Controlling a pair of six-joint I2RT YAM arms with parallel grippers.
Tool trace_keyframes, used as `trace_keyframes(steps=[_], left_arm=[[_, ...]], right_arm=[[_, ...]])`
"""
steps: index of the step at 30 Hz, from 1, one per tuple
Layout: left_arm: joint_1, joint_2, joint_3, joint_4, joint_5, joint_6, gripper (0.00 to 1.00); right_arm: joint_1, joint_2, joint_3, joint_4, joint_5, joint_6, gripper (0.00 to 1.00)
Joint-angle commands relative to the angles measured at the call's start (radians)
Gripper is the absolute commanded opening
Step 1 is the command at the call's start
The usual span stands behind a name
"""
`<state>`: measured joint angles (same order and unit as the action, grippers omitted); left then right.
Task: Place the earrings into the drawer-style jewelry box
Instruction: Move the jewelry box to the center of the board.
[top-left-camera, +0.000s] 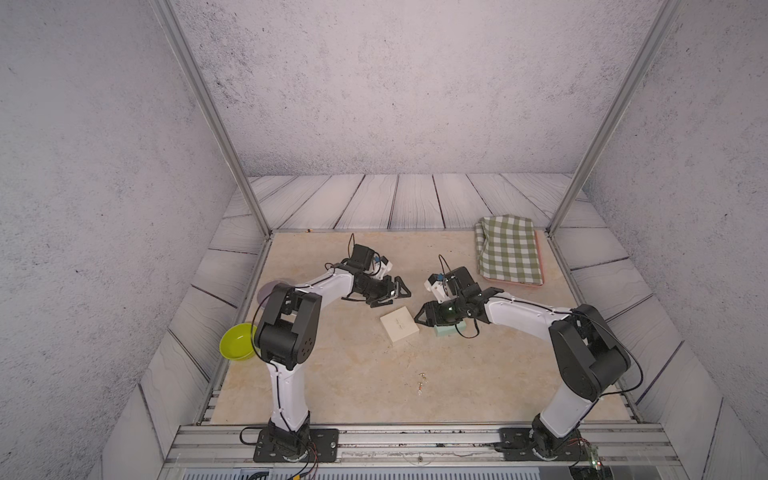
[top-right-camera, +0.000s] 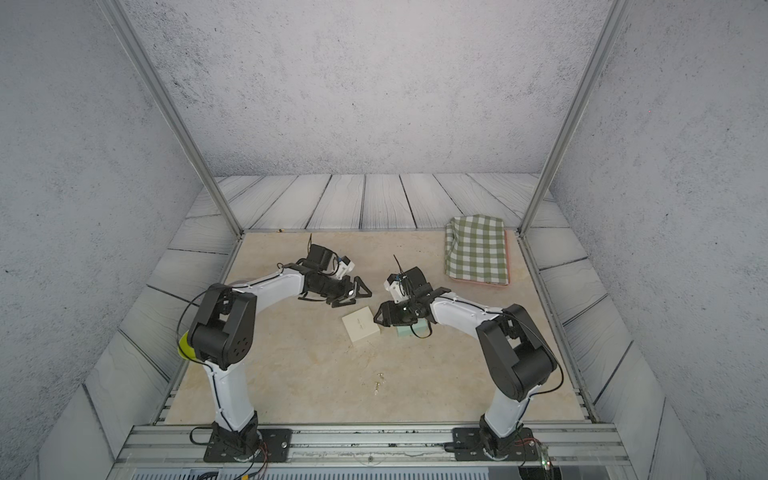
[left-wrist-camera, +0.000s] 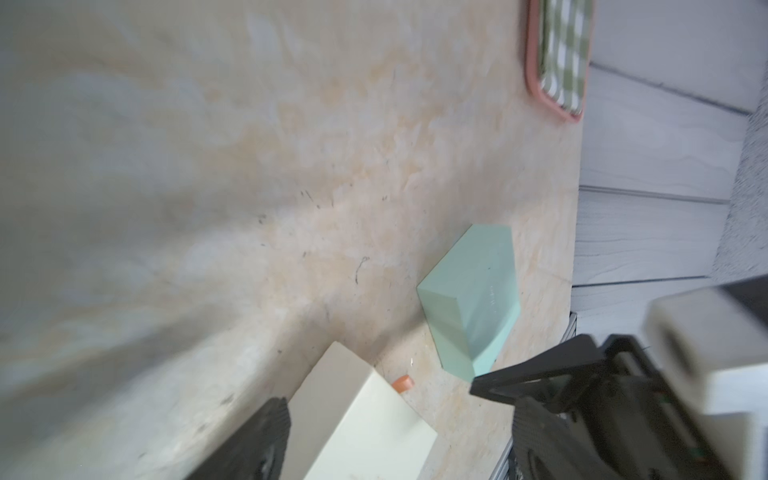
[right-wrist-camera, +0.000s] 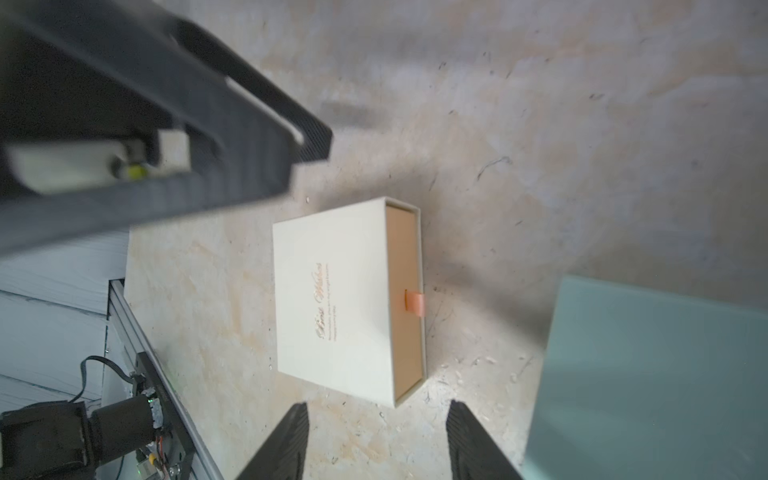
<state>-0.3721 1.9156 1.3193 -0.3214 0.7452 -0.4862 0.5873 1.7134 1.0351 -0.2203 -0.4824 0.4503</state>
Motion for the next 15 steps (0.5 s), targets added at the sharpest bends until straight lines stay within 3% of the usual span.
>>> trace_keyframes(steps=[1, 8, 15], left_arm=[[0.016, -0.094, -0.039, -0.022, -0.066, -0.028, 0.89], [0.043, -0.229, -0.195, -0.038, -0.12, -0.039, 0.91], [0.079, -0.276, -0.255, -0.067, -0.124, -0.032, 0.91]], right_arm=[[0.028, 0.025, -0.004, -0.026, 0.05, -0.025, 0.56], [0.083, 0.064, 0.012, -0.026, 0.053, -0.021, 0.56], [0.134, 0.106, 0.045, -0.007, 0.033, 0.005, 0.55]])
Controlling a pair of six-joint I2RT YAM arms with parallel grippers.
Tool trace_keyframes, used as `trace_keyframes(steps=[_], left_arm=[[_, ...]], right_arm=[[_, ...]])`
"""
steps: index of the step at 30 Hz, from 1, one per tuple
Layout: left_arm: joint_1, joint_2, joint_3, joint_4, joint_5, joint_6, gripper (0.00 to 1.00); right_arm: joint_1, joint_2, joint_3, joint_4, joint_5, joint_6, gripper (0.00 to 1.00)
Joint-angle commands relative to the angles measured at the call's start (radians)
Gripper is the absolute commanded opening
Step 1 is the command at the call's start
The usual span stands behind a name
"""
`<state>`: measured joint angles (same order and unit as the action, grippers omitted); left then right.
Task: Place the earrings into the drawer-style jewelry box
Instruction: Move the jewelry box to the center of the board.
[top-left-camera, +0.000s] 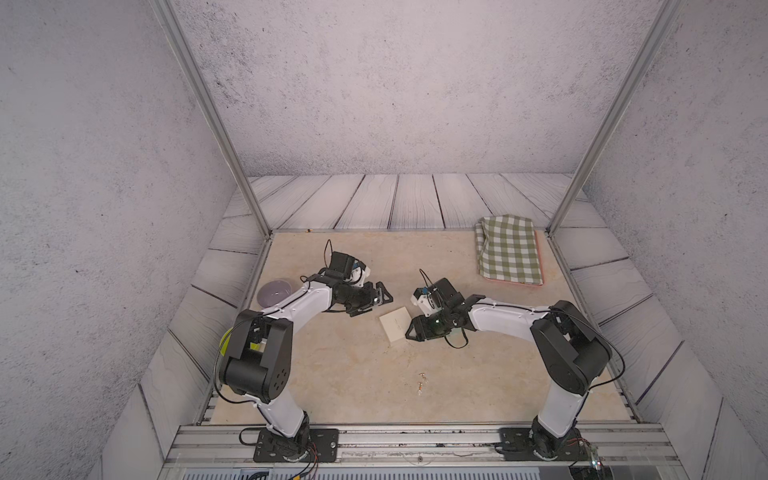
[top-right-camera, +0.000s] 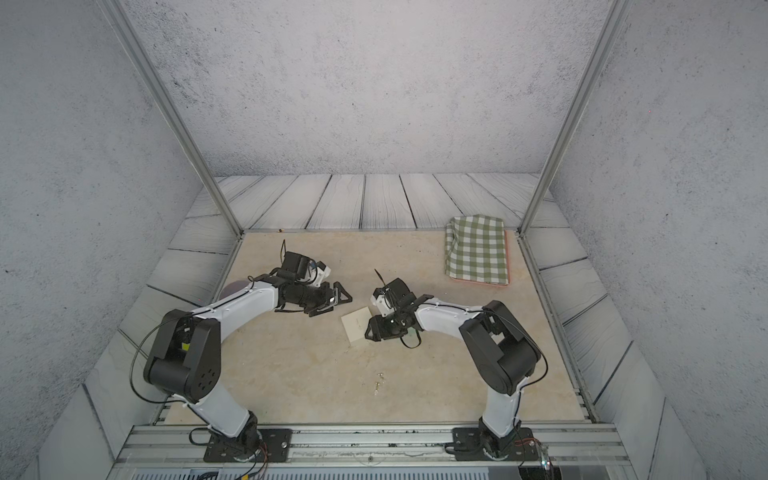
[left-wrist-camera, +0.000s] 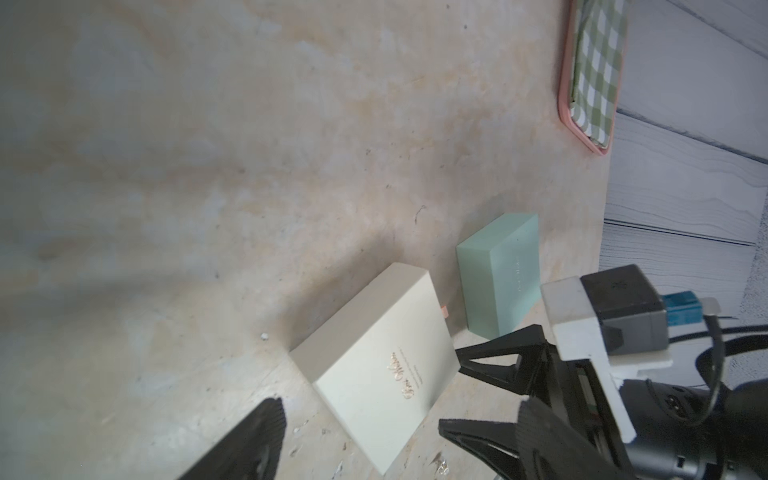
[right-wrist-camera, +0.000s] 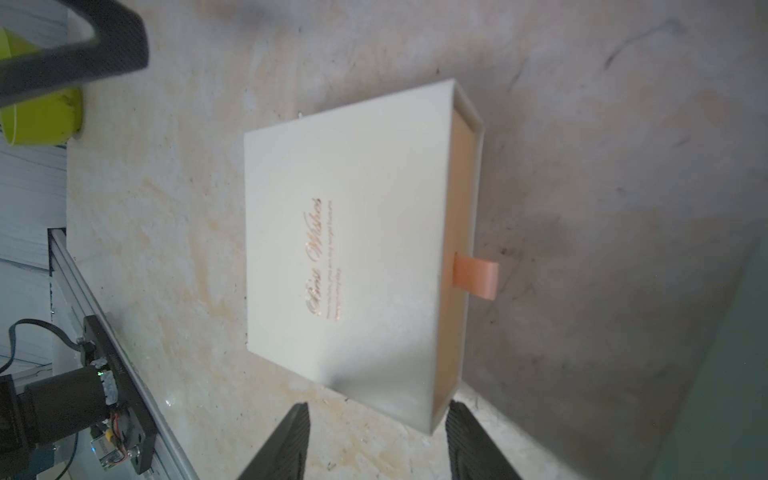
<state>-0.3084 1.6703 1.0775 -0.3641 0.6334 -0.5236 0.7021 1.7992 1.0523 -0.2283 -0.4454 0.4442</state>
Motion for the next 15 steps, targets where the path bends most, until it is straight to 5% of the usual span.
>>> trace_keyframes(steps=[1, 15], left_arm=[[0.018, -0.033, -0.017, -0.028, -0.012, 0.007, 0.91], [0.048, -0.061, -0.038, -0.119, -0.024, 0.075, 0.91]], right_arm=[[0.028, 0.028, 0.035, 0.005, -0.007, 0.014, 0.55], [0.09, 0.03, 0.119, -0.013, -0.001, 0.021, 0.53]])
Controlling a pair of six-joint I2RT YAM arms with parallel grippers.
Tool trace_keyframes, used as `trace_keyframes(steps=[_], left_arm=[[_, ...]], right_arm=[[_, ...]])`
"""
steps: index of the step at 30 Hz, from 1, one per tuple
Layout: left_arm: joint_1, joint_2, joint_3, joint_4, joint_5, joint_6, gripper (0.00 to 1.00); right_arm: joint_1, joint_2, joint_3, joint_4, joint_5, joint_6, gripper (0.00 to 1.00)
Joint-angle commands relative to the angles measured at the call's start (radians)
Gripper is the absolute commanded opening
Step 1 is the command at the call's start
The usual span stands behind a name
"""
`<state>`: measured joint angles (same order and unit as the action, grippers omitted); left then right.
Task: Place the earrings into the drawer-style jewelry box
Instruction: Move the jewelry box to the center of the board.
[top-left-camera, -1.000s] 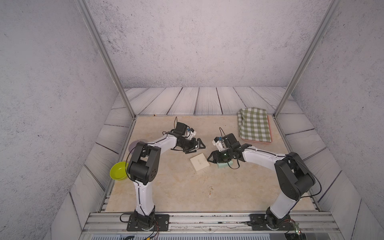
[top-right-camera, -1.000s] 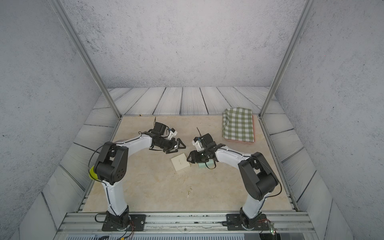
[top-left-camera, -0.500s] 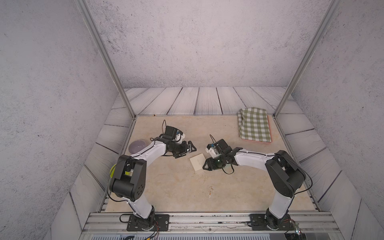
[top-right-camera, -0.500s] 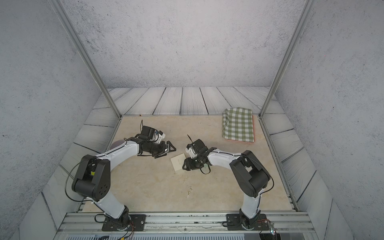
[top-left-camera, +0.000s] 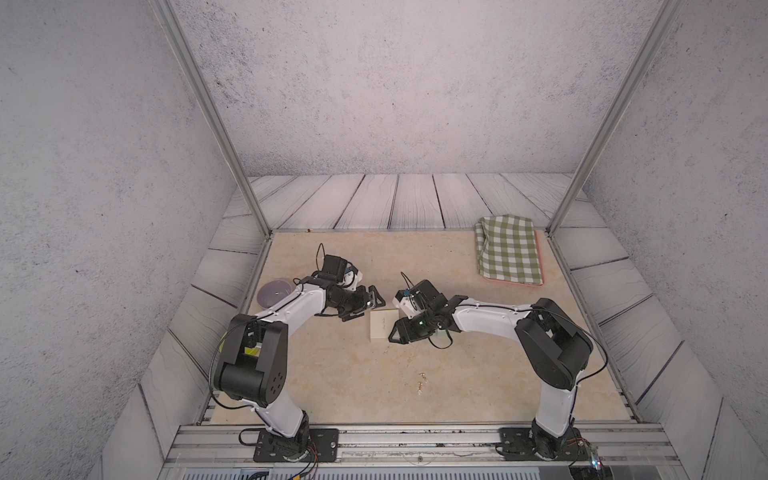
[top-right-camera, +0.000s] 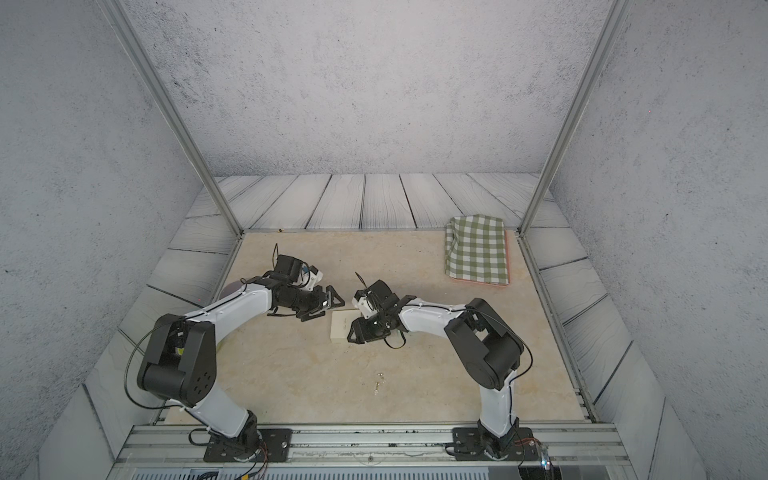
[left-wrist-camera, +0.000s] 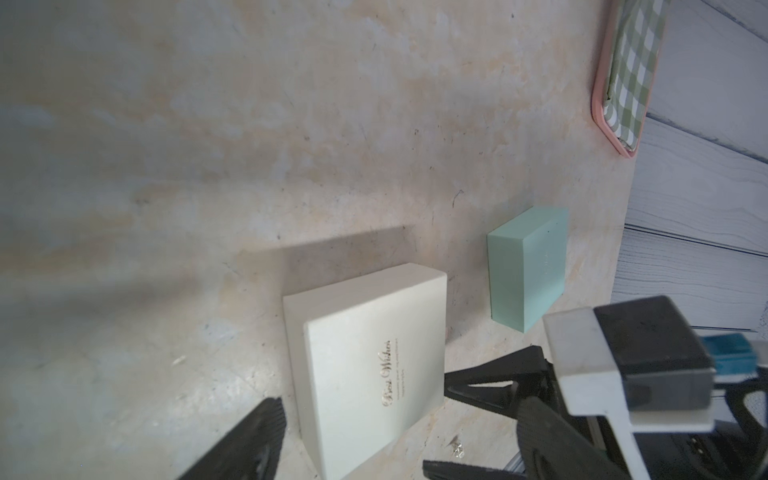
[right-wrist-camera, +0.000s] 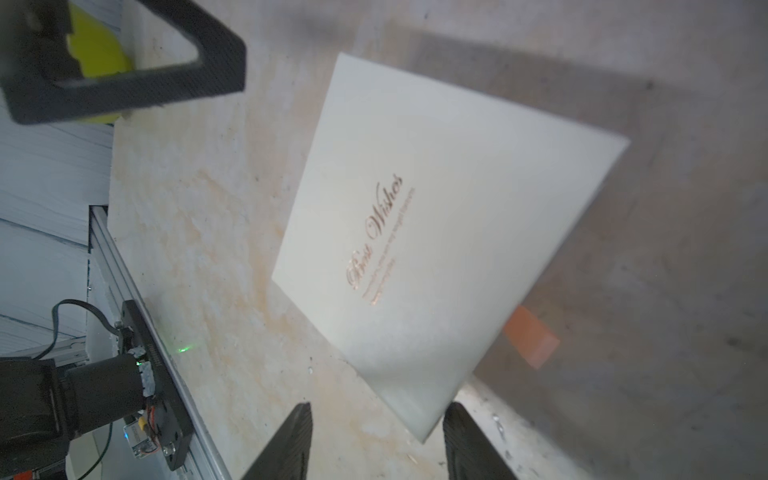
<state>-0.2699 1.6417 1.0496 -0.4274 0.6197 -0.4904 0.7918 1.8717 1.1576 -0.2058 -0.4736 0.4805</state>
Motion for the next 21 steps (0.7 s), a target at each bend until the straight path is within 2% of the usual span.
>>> trace_keyframes(steps=[1, 5, 9, 13, 18, 21], left_arm=[[0.009, -0.037, -0.015, -0.064, -0.014, 0.047, 0.91], [0.003, -0.047, -0.042, -0.071, -0.008, 0.064, 0.9], [-0.039, -0.044, -0.047, -0.097, -0.023, 0.102, 0.88], [-0.082, -0.038, -0.048, -0.126, -0.077, 0.121, 0.88], [-0.078, -0.036, -0.064, -0.126, -0.136, 0.064, 0.79], [-0.071, -0.048, -0.093, -0.094, -0.161, 0.024, 0.69]], right_arm=[[-0.008, -0.077, 0.006, -0.057, 0.054, -0.024, 0.53], [-0.071, -0.142, -0.027, -0.091, 0.089, -0.009, 0.49], [-0.128, -0.097, -0.031, -0.083, 0.049, 0.029, 0.41], [-0.134, -0.031, 0.025, -0.107, 0.026, 0.035, 0.37], [-0.134, 0.019, 0.045, -0.085, -0.004, 0.049, 0.35], [-0.134, 0.042, 0.055, -0.069, -0.024, 0.058, 0.35]])
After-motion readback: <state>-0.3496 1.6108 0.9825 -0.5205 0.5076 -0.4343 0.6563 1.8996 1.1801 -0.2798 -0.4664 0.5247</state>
